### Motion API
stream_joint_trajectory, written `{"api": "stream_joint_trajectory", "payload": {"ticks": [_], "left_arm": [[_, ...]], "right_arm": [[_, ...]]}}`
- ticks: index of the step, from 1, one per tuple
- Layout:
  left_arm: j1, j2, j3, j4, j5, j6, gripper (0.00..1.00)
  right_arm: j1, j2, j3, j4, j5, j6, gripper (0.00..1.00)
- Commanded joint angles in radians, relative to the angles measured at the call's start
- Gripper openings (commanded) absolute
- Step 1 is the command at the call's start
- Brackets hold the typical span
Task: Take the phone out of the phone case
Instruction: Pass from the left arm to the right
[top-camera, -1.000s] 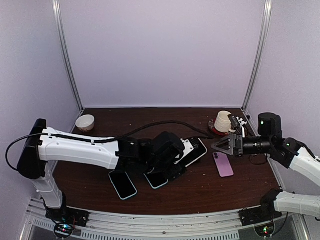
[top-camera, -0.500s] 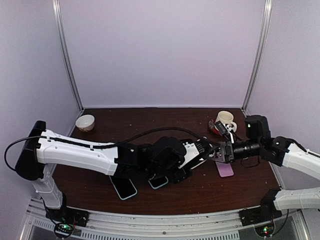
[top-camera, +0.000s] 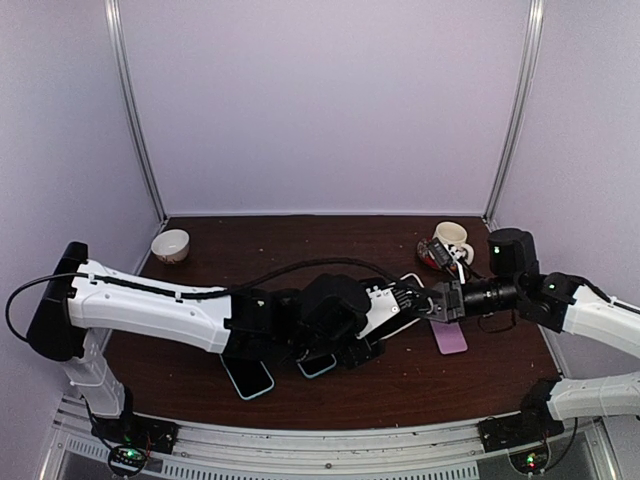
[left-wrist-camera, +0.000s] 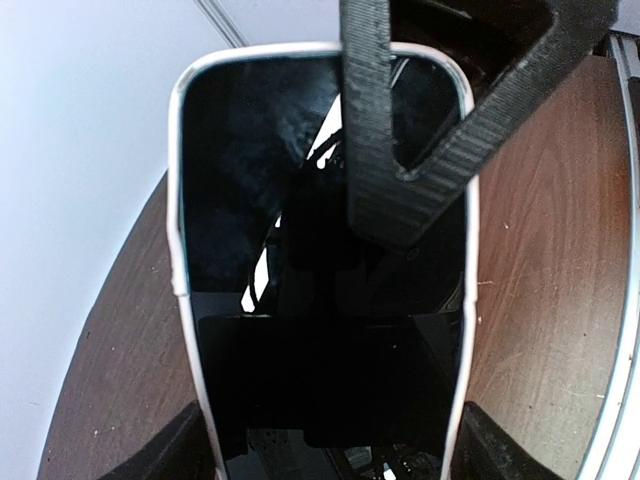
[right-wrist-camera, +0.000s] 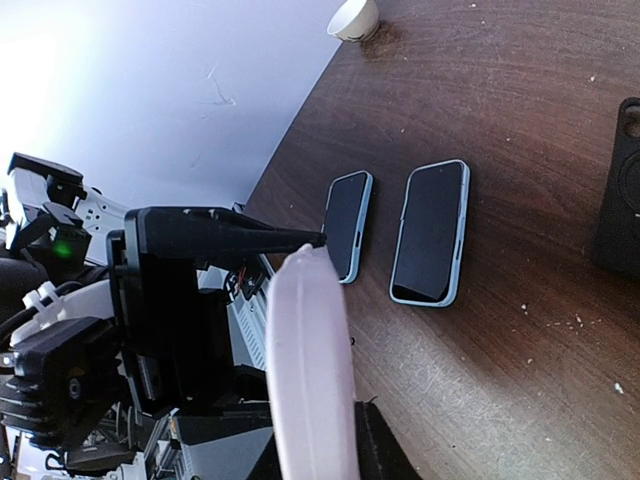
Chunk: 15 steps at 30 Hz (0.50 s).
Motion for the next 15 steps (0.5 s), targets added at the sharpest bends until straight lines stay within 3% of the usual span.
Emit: {"api": "stream_joint_trajectory", "payload": {"ticks": [1, 6, 13, 15], "left_arm": [[-0.013, -0.042, -0.009, 0.132, -0.013, 0.029, 0.60], [-0.014, -0.056, -0.027, 0.135, -0.020, 0.052, 0.63], [-0.014, -0.096, -0.035, 0.053, -0.022, 0.114, 0.93], [-0.014, -0.117, -0.044, 0.034, -0.030, 0.143, 0.97]], "right_arm": [[0.019, -0.005, -0.001, 0.074, -0.049, 0.004, 0.10], [0.023, -0.015, 0.005, 0.063, -0.038, -0.008, 0.00], [0.037, -0.045, 0.029, 0.058, 0.069, -0.047, 0.00], [0.037, -0.046, 0.052, 0.048, 0.104, -0.078, 0.00]]}}
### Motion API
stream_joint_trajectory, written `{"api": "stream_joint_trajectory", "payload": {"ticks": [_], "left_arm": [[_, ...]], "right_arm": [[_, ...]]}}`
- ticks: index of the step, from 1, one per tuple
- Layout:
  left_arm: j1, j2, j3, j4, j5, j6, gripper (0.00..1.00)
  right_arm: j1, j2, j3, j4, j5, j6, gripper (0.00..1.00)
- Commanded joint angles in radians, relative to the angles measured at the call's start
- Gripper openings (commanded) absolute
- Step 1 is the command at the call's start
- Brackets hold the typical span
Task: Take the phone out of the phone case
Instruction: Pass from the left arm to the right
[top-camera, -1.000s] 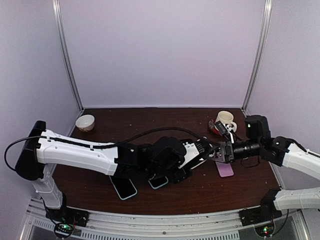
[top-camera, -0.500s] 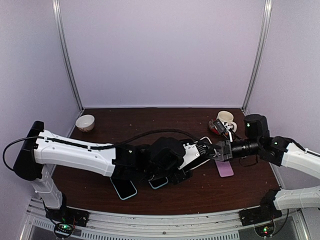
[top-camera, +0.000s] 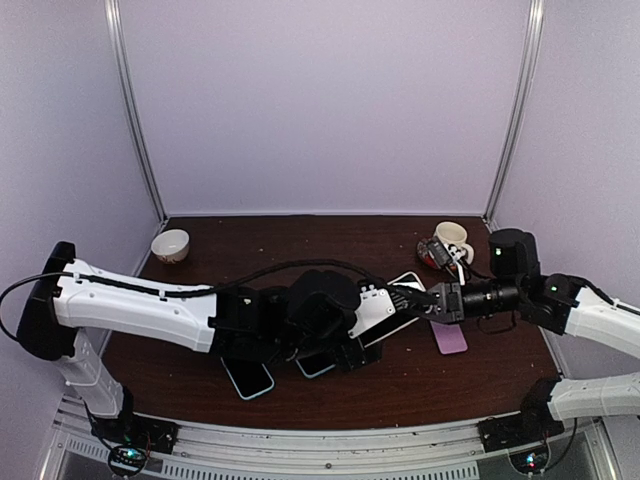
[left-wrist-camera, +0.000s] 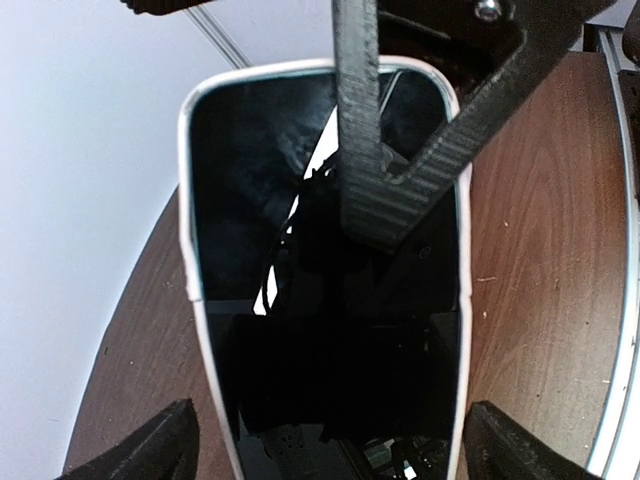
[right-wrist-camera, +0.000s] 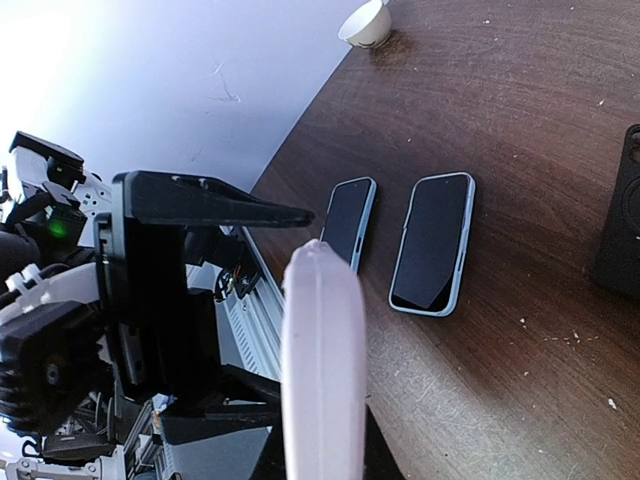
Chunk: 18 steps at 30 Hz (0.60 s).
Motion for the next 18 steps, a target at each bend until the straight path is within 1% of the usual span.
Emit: {"api": "stream_joint_trajectory", "payload": {"ticks": [1, 6, 10, 12, 14, 16, 18], "left_arm": [[-0.007, -0.083, -0.018, 0.010, -0.030, 0.091, 0.98], [0.010, -0.164, -0.064, -0.023, -0.024, 0.184, 0.98], [0.079, -0.251, -0.087, -0.106, 0.120, 0.197, 0.98], [0.114, -0.299, -0.111, -0.123, 0.184, 0.208, 0.97], [0.152, -0.346, -0.139, -0.125, 0.248, 0.222, 0.98], [0.191, -0.399, -0.172, -0.124, 0.322, 0.239, 0.98], [0.233, -0.430, -0.195, -0.113, 0.411, 0.248, 0.97]], "right_arm": [[0.008, -0.026, 0.066, 0.024, 0.094, -0.062, 0.00], [0.009, -0.024, 0.110, 0.003, 0.212, -0.143, 0.00], [0.011, -0.041, 0.121, 0.033, 0.300, -0.219, 0.00], [0.014, -0.048, 0.124, 0.045, 0.334, -0.277, 0.00], [0.024, -0.073, 0.098, 0.108, 0.351, -0.358, 0.00], [0.045, -0.122, 0.026, 0.208, 0.384, -0.448, 0.00], [0.063, -0.164, -0.025, 0.299, 0.355, -0.568, 0.00]]}}
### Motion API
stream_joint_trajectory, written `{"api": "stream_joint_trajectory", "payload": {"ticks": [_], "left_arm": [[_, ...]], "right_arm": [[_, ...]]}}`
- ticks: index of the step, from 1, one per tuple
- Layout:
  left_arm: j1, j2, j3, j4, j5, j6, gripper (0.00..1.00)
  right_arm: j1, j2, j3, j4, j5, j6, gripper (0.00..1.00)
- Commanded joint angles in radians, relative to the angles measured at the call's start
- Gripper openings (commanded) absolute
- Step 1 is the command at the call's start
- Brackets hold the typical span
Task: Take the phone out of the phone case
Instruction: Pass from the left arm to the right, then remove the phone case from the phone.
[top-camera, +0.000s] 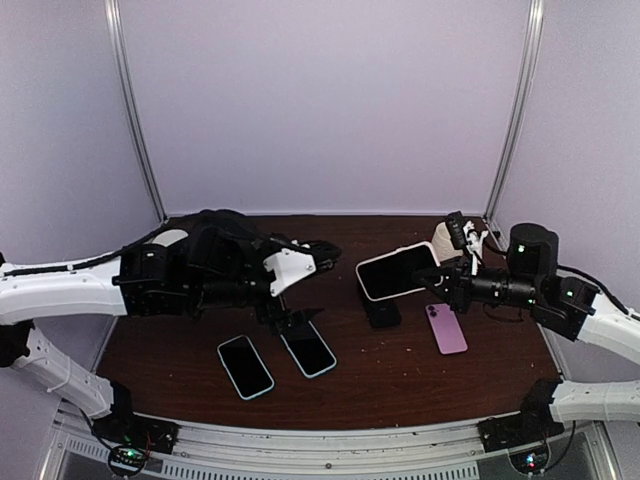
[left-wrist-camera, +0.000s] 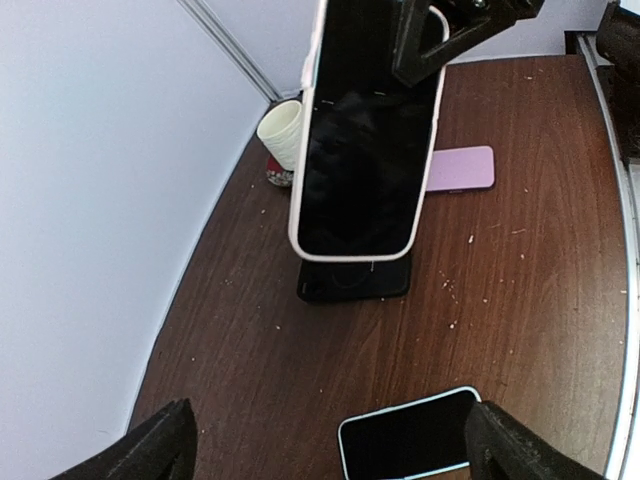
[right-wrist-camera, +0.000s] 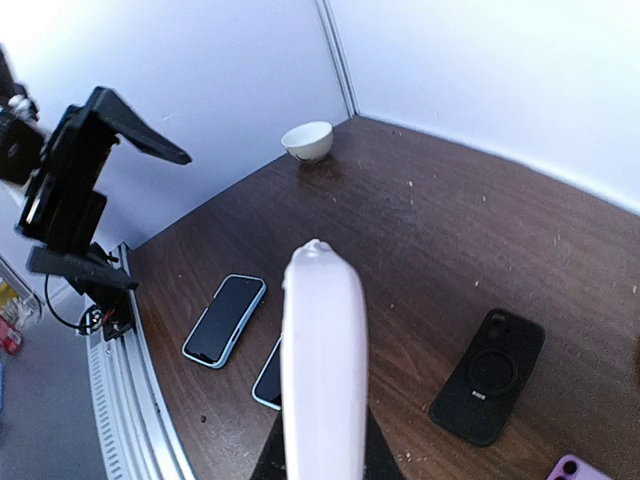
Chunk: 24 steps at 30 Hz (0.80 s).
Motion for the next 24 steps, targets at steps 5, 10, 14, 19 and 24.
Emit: {"api": "stream_joint_trajectory", "payload": {"ticks": [5, 10, 14, 19, 24], "left_arm": [[0.140, -0.155, -0.182, 0.121, 0.412, 0.089, 0.94], [0.153, -0.233, -0.294, 0.210, 0.529, 0.210, 0.90], [0.153, -0.305, -0.404, 0.292, 0.650, 0.328, 0.85], [0.152, -0.320, -0.445, 0.339, 0.690, 0.337, 0.82], [0.143, -0.283, -0.453, 0.368, 0.730, 0.354, 0.76]], "right_arm": [[0.060, -0.104, -0.048, 0.205, -0.131, -0.561, 0.00], [0.100, -0.076, -0.016, 0.083, -0.210, -0.887, 0.00], [0.136, -0.031, 0.024, 0.033, -0.266, -0.991, 0.00], [0.206, 0.028, 0.081, 0.002, -0.269, -1.072, 0.00], [0.274, 0.087, 0.147, -0.032, -0.266, -1.105, 0.00]]}}
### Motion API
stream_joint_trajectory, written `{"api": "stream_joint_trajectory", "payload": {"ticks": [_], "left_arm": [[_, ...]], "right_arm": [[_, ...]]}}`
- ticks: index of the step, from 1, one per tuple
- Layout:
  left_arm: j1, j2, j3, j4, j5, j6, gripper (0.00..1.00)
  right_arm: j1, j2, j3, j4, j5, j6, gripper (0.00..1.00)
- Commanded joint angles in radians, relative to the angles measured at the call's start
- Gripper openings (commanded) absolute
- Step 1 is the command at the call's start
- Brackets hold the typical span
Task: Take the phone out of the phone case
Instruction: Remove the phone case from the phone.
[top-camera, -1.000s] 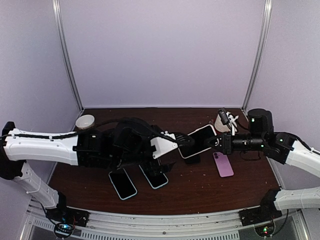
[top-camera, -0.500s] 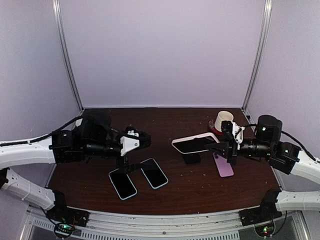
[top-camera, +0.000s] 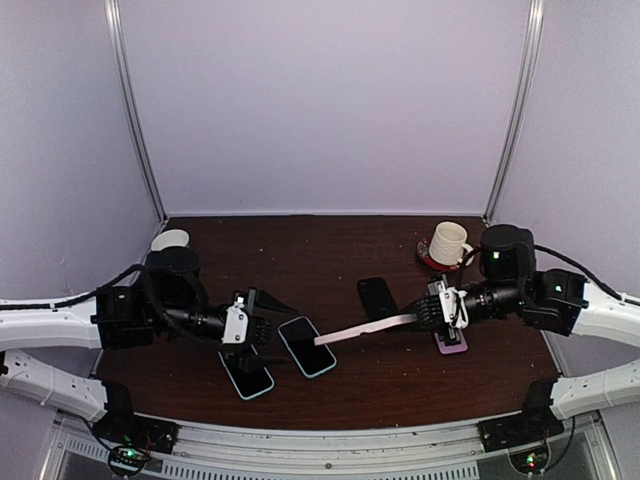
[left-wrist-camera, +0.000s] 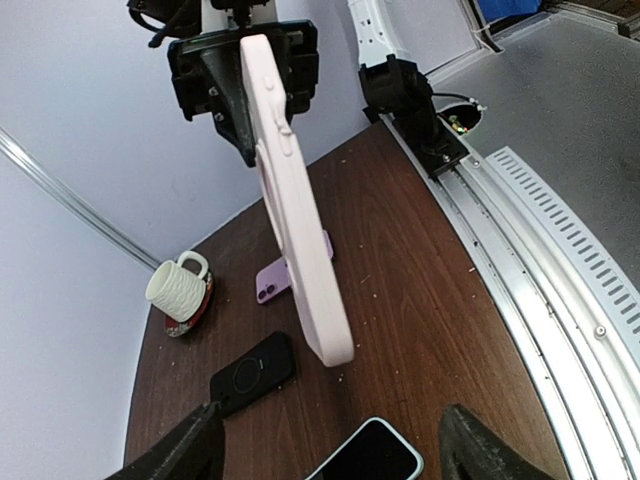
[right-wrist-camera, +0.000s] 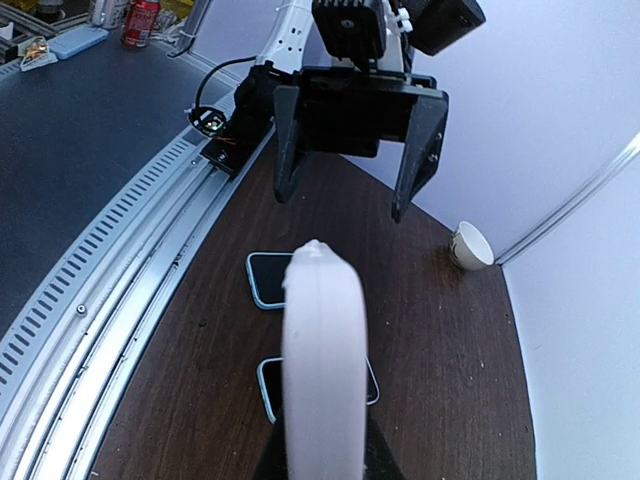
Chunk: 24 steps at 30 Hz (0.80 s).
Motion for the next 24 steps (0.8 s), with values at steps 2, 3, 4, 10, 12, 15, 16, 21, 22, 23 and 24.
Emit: {"api": "stream_joint_trajectory", "payload": {"ticks": [2, 3, 4, 10, 12, 15, 16, 21, 22, 23, 24], "left_arm": [[-0.011, 0.035, -0.002, 0.091, 0.083, 0.035, 0.73], [-0.013, 0.041, 0.000, 0.093, 0.090, 0.037, 0.72], [-0.015, 0.048, 0.002, 0.094, 0.102, 0.041, 0.70], [-0.029, 0.081, 0.016, 0.068, 0.147, 0.080, 0.56], [-0.034, 0.088, 0.018, 0.061, 0.153, 0.088, 0.53], [-0.044, 0.095, 0.016, 0.060, 0.147, 0.102, 0.51], [-0.048, 0.099, 0.016, 0.061, 0.145, 0.104, 0.49], [-0.057, 0.118, 0.020, 0.072, 0.145, 0.122, 0.42], [-0.060, 0.122, 0.019, 0.072, 0.144, 0.125, 0.41], [-0.061, 0.126, 0.021, 0.071, 0.145, 0.126, 0.39], [-0.060, 0.130, 0.023, 0.069, 0.144, 0.127, 0.39]], "right_arm": [[0.065, 0.045, 0.111, 0.009, -0.029, -0.078, 0.00], [0.075, 0.059, 0.123, 0.000, -0.027, -0.083, 0.00], [0.087, 0.069, 0.136, -0.010, -0.023, -0.097, 0.00], [0.108, 0.113, 0.176, -0.036, -0.017, -0.125, 0.00], [0.111, 0.122, 0.181, -0.040, -0.015, -0.134, 0.00], [0.114, 0.130, 0.182, -0.035, -0.015, -0.137, 0.00], [0.116, 0.132, 0.180, -0.032, -0.014, -0.137, 0.00], [0.125, 0.136, 0.163, -0.006, 0.002, -0.135, 0.00], [0.126, 0.136, 0.159, 0.001, 0.001, -0.131, 0.00], [0.127, 0.136, 0.157, 0.008, 0.000, -0.128, 0.00], [0.128, 0.135, 0.155, 0.013, 0.000, -0.127, 0.00]]}}
